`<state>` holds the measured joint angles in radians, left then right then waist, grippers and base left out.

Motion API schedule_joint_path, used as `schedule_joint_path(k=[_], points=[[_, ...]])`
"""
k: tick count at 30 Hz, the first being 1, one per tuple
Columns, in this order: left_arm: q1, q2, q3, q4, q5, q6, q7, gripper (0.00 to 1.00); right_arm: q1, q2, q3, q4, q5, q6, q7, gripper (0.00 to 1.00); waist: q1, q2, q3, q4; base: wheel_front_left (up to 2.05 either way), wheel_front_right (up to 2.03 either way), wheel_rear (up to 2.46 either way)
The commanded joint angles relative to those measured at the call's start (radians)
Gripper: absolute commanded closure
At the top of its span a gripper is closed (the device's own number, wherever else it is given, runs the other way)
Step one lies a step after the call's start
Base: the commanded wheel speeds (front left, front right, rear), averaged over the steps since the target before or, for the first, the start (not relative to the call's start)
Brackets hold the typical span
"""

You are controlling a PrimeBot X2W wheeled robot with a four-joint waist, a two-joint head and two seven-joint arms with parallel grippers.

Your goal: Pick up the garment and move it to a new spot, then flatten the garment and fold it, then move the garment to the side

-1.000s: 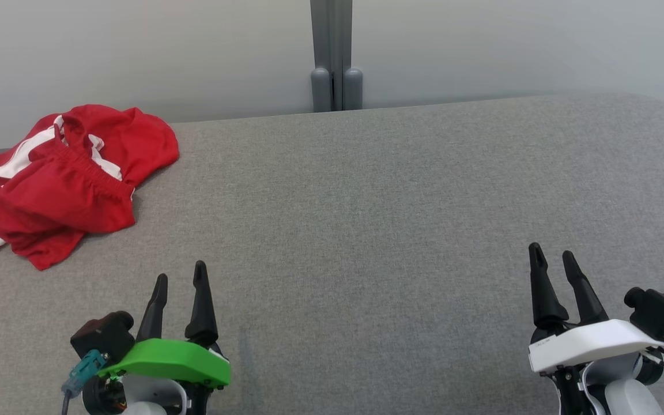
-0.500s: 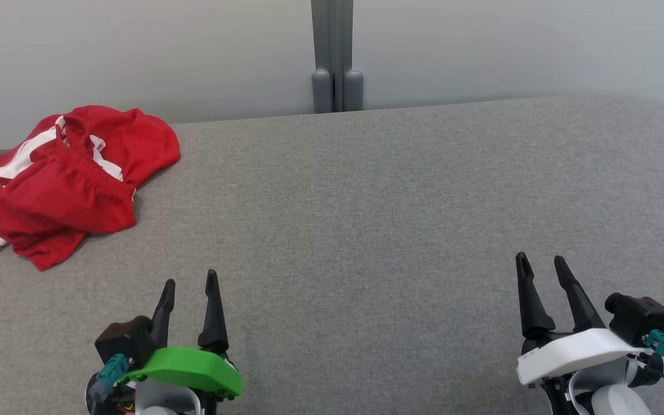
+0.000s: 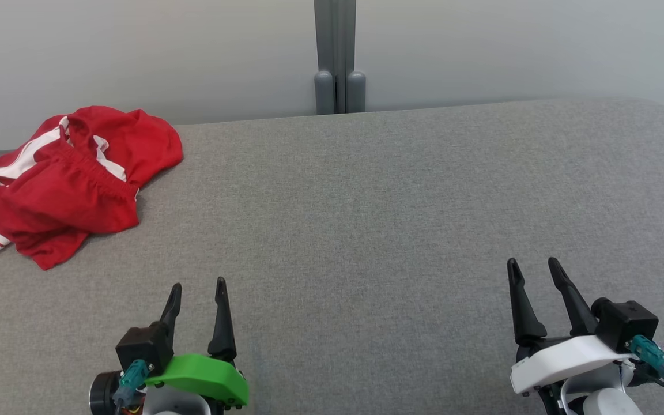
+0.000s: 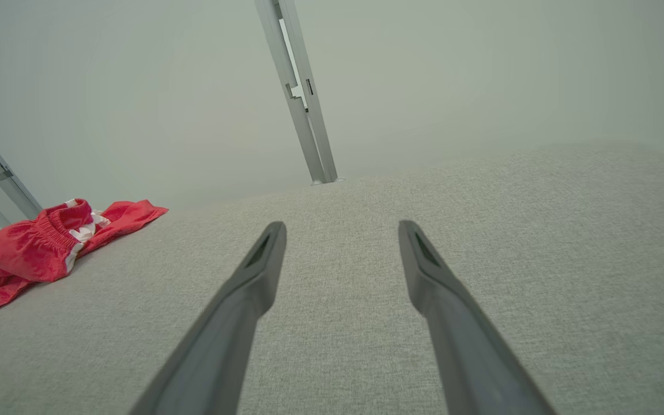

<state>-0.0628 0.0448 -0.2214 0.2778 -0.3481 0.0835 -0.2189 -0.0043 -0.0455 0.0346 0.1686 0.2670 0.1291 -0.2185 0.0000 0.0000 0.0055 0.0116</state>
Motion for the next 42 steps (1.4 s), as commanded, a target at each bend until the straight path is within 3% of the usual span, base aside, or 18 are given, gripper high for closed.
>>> schedule_joint_path(k=[1, 22, 42], points=[[0.001, 0.007, -0.003, 0.002, 0.025, 0.006, -0.009, 0.00, 0.009, -0.006, 0.002, 0.001, -0.024, 0.003, -0.009, 0.00, 0.0000, 0.0000, 0.000, 0.000, 0.00, 0.00, 0.00], [-0.014, 0.009, -0.030, 0.038, 0.145, 0.028, -0.049, 0.00, 0.014, -0.007, 0.006, 0.006, -0.170, 0.002, -0.049, 0.00, 0.0000, 0.0000, 0.003, 0.003, 0.00, 0.00, 0.00], [-0.020, 0.009, -0.025, 0.045, 0.136, 0.028, -0.046, 0.00, 0.015, -0.007, -0.001, 0.002, -0.166, 0.002, -0.048, 0.00, 0.0000, 0.0000, 0.008, 0.009, 0.00, 0.00, 0.00]])
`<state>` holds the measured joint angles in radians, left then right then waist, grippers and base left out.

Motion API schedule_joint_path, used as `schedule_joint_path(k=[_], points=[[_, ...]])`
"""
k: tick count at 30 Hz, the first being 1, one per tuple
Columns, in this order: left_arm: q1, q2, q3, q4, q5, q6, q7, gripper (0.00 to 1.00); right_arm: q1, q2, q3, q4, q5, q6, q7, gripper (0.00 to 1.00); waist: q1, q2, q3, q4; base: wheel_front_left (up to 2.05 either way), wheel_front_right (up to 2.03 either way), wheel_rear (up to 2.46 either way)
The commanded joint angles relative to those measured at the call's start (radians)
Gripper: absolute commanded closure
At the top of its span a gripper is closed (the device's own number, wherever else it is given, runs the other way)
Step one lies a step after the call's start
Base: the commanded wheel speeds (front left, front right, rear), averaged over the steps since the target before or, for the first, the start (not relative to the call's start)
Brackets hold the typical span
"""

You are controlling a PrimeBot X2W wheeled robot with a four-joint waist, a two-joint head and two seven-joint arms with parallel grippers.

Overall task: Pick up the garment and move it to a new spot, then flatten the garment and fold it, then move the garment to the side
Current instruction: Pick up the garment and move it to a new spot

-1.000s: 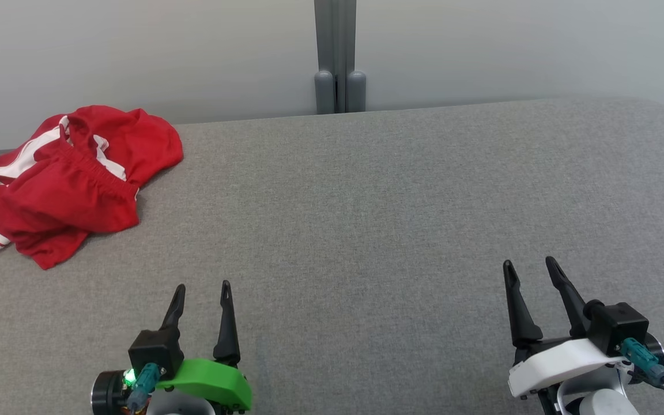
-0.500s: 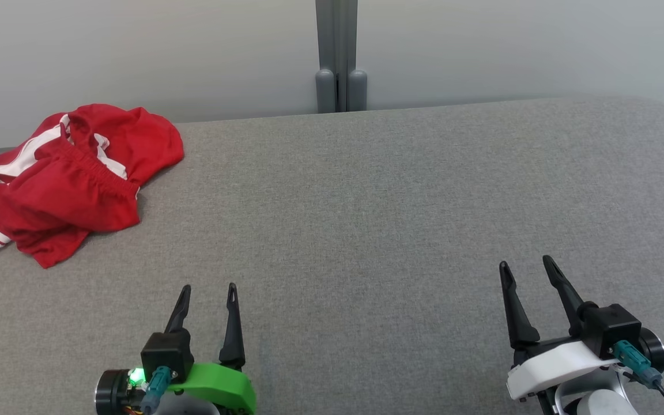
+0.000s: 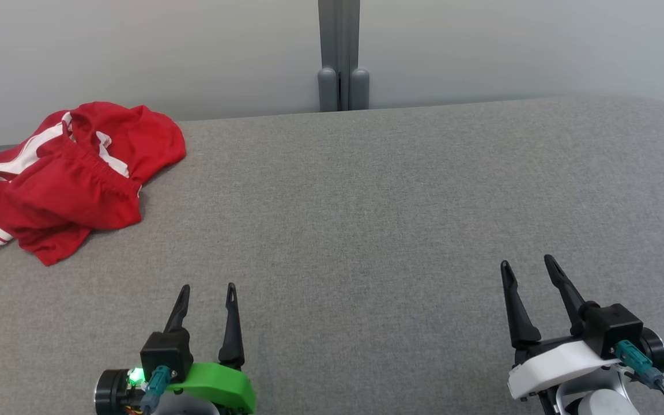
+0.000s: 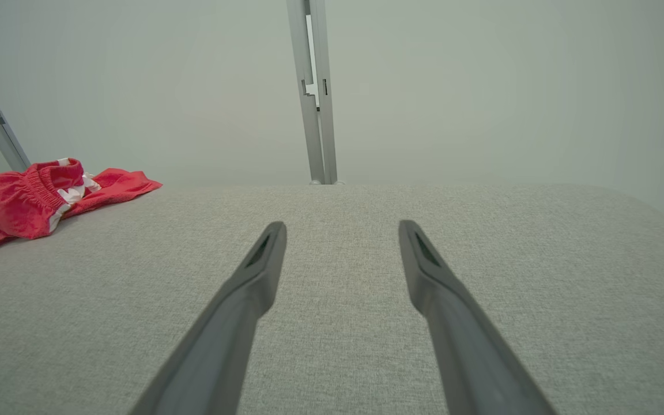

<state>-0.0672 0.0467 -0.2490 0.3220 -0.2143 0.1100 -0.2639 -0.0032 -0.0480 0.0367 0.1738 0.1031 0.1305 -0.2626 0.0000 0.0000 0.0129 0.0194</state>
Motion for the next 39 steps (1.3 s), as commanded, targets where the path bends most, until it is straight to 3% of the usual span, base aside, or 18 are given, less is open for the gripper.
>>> schedule_joint_path(k=[1, 8, 20, 24, 31, 39], points=[[-0.017, 0.007, 0.001, 0.000, 0.002, 0.000, -0.001, 0.00, 0.016, -0.004, -0.005, -0.005, -0.002, 0.000, -0.004, 0.00, 0.0000, 0.0000, 0.001, 0.005, 0.00, 0.00, 0.00], [-0.028, 0.007, -0.004, -0.003, 0.004, 0.004, -0.001, 0.00, 0.015, -0.004, -0.019, -0.018, -0.013, 0.000, -0.003, 0.00, 0.0000, 0.0000, 0.014, 0.085, 0.00, 0.00, 0.00], [-0.022, 0.006, 0.027, -0.019, 0.000, 0.020, -0.001, 0.00, -0.006, -0.004, -0.007, -0.020, -0.016, 0.000, -0.003, 0.00, 0.0000, 0.0000, 0.036, 0.363, 0.00, 0.00, 0.00], [-0.004, 0.006, 0.049, -0.027, -0.005, 0.027, -0.001, 0.00, -0.011, -0.004, 0.005, -0.018, -0.024, 0.000, -0.003, 0.00, 0.0000, 0.0000, 0.043, 0.423, 0.00, 0.00, 0.00], [0.016, 0.005, 0.081, -0.042, -0.007, 0.030, -0.001, 0.00, -0.020, -0.004, 0.013, -0.016, -0.030, 0.000, -0.003, 0.00, 0.0000, 0.0000, 0.057, 0.469, 0.00, 0.00, 0.00], [0.017, 0.006, 0.098, -0.059, -0.005, 0.035, -0.001, 0.00, -0.028, -0.004, 0.015, -0.020, -0.031, 0.000, -0.003, 0.00, 0.0000, 0.0000, 0.080, 0.465, 0.00, 0.00, 0.00]])
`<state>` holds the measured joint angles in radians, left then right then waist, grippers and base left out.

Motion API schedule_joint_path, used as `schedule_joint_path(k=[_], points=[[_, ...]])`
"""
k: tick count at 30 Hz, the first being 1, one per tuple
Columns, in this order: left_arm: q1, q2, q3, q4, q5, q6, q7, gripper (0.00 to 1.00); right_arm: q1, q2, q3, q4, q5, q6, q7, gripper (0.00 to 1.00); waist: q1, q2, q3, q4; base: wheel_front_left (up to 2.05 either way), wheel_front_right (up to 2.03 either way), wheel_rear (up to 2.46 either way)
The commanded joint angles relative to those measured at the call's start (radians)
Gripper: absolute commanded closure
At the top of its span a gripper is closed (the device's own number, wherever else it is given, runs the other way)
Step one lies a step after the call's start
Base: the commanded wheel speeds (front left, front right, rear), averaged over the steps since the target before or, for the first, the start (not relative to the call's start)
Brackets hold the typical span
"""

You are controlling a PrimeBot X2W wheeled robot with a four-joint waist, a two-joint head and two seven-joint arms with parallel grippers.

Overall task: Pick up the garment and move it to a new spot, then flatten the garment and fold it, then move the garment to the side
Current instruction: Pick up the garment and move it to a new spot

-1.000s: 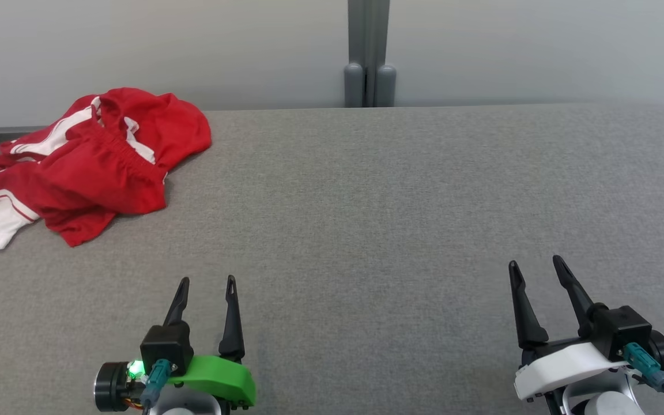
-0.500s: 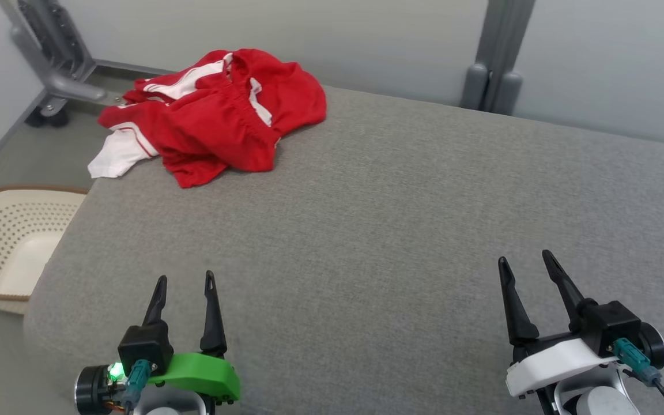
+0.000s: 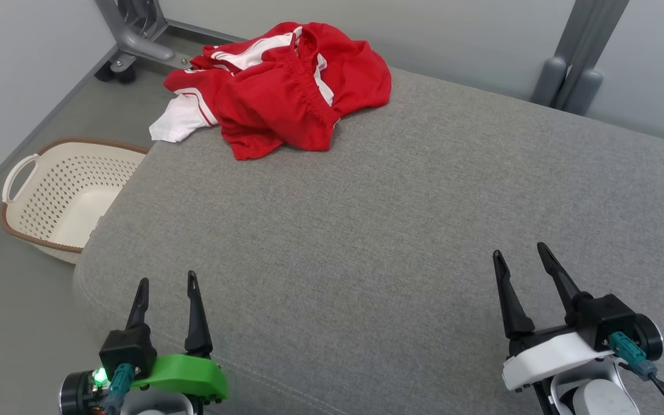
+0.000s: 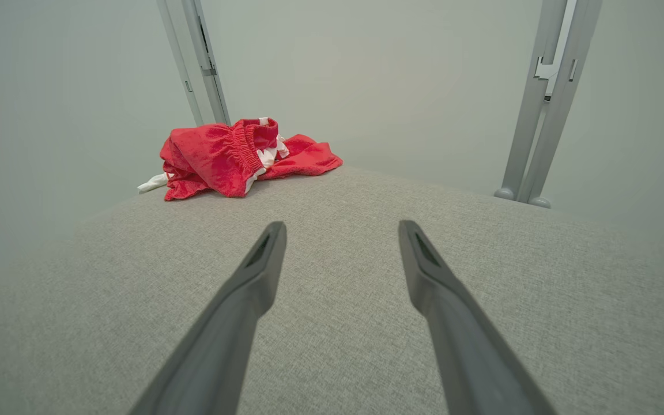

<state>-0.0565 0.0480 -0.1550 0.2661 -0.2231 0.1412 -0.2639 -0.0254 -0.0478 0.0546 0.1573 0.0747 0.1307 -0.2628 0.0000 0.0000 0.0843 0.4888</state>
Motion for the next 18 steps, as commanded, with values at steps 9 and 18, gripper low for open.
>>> schedule_joint_path(k=[9, 18], points=[[-0.115, 0.041, 0.099, -0.053, 0.021, -0.038, -0.001, 0.00, -0.063, -0.005, -0.049, -0.052, -0.057, 0.000, -0.003, 0.00, 0.0000, 0.0000, 0.130, -0.087, 0.00, 0.00, 0.00], [-0.506, 0.223, 0.114, 0.045, 0.091, -0.161, 0.033, 0.00, -0.136, -0.004, -0.060, -0.099, -0.112, 0.000, -0.003, 0.00, 0.0000, 0.0000, 0.289, -0.202, 0.00, 0.00, 0.00]])
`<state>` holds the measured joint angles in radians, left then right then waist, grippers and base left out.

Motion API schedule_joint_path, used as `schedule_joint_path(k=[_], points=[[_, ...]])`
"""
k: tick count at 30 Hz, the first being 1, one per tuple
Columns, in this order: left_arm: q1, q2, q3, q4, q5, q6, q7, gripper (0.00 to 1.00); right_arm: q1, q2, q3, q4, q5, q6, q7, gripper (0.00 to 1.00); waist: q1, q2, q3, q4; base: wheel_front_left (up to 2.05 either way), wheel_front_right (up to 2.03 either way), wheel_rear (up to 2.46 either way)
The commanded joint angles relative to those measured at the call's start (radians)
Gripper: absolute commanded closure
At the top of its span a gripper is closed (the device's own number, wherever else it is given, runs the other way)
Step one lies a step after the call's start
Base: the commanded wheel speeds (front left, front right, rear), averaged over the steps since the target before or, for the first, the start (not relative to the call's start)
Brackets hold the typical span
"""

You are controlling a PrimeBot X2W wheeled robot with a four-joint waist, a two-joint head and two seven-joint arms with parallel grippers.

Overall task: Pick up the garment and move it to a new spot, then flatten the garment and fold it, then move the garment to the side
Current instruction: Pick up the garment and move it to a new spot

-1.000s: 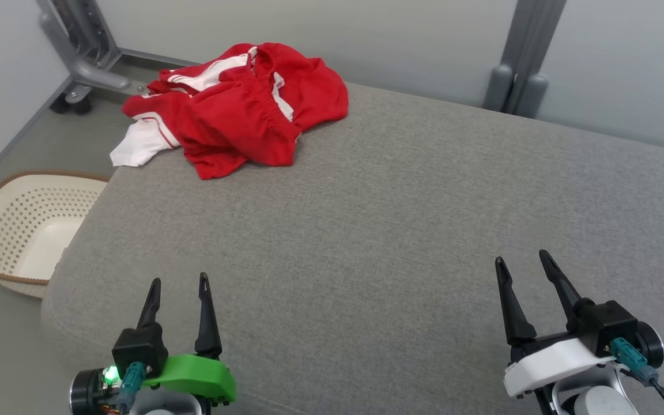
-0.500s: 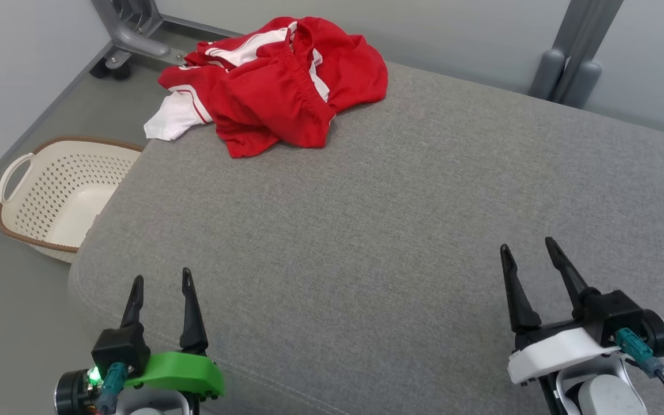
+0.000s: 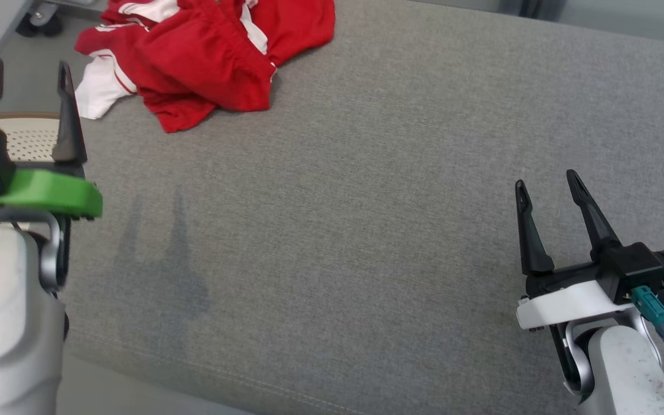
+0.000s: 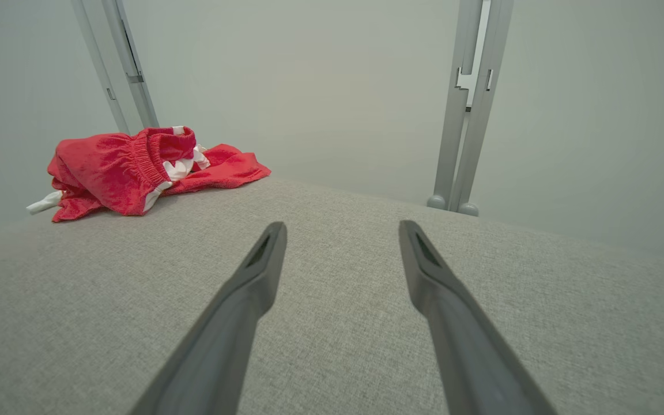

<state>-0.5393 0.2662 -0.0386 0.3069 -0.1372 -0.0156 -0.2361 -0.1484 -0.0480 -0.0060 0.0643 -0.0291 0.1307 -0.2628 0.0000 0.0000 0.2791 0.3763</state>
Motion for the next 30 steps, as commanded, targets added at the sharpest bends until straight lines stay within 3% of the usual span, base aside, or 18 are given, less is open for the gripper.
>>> schedule_joint_path(k=[1, 4, 8, 12, 15, 21, 22, 23, 24, 25, 30], points=[[-0.075, 0.023, -0.014, 0.043, 0.005, -0.029, 0.040, 0.00, -0.018, -0.004, 0.005, -0.006, -0.014, 0.000, -0.003, 0.00, 0.0000, 0.0000, 0.110, -0.104, 0.00, 0.00, 0.00], [-0.212, 0.058, -0.047, 0.145, 0.000, -0.073, 0.118, 0.00, -0.034, -0.004, 0.018, -0.013, -0.019, 0.000, -0.003, 0.00, 0.0000, 0.0000, 0.151, -0.146, 0.00, 0.00, 0.00], [-0.332, 0.093, -0.102, 0.305, 0.021, -0.097, 0.204, 0.00, -0.050, -0.004, 0.025, -0.027, -0.020, 0.000, -0.003, 0.00, 0.0000, 0.0000, 0.198, -0.195, 0.00, 0.00, 0.00], [-0.411, 0.099, -0.128, 0.441, 0.018, -0.104, 0.235, 0.00, -0.058, -0.004, 0.023, -0.043, -0.022, 0.000, -0.003, 0.00, 0.0000, 0.0000, 0.238, -0.234, 0.00, 0.00, 0.00], [-0.448, 0.119, -0.129, 0.532, 0.030, -0.083, 0.249, 0.00, -0.066, -0.004, 0.024, -0.055, -0.020, 0.000, -0.003, 0.00, 0.0000, 0.0000, 0.263, -0.257, 0.00, 0.00, 0.00], [-0.482, 0.099, -0.116, 0.672, -0.002, -0.069, 0.275, 0.00, -0.059, -0.004, 0.026, -0.067, -0.012, 0.000, -0.003, 0.00, 0.0000, 0.0000, 0.284, -0.277, 0.00, 0.00, 0.00], [-0.488, 0.099, -0.113, 0.691, -0.007, -0.068, 0.276, 0.18, -0.057, -0.004, 0.025, -0.067, -0.012, 0.000, -0.003, 0.00, 0.0000, 0.0000, 0.283, -0.278, 0.00, 0.00, 0.00], [-0.492, 0.100, -0.115, 0.702, -0.007, -0.069, 0.273, 0.61, -0.057, -0.004, 0.024, -0.066, -0.012, 0.000, -0.003, 0.00, 0.0000, 0.0000, 0.281, -0.277, 0.00, 0.00, 0.00], [-0.497, 0.101, -0.117, 0.714, -0.007, -0.069, 0.266, 0.85, -0.059, -0.004, 0.022, -0.066, -0.012, 0.000, -0.003, 0.00, 0.0000, 0.0000, 0.277, -0.275, 0.00, 0.00, 0.00], [-0.500, 0.102, -0.117, 0.721, -0.009, -0.066, 0.257, 1.00, -0.060, -0.004, 0.020, -0.066, -0.012, 0.000, -0.003, 0.00, 0.0000, 0.0000, 0.273, -0.274, 0.00, 0.00, 0.00], [-0.514, 0.105, -0.123, 0.747, -0.010, -0.057, 0.190, 1.00, -0.051, -0.004, 0.026, -0.058, -0.008, 0.000, -0.003, 0.00, 0.0000, 0.0000, 0.231, -0.256, 0.00, 0.00, 0.00]])
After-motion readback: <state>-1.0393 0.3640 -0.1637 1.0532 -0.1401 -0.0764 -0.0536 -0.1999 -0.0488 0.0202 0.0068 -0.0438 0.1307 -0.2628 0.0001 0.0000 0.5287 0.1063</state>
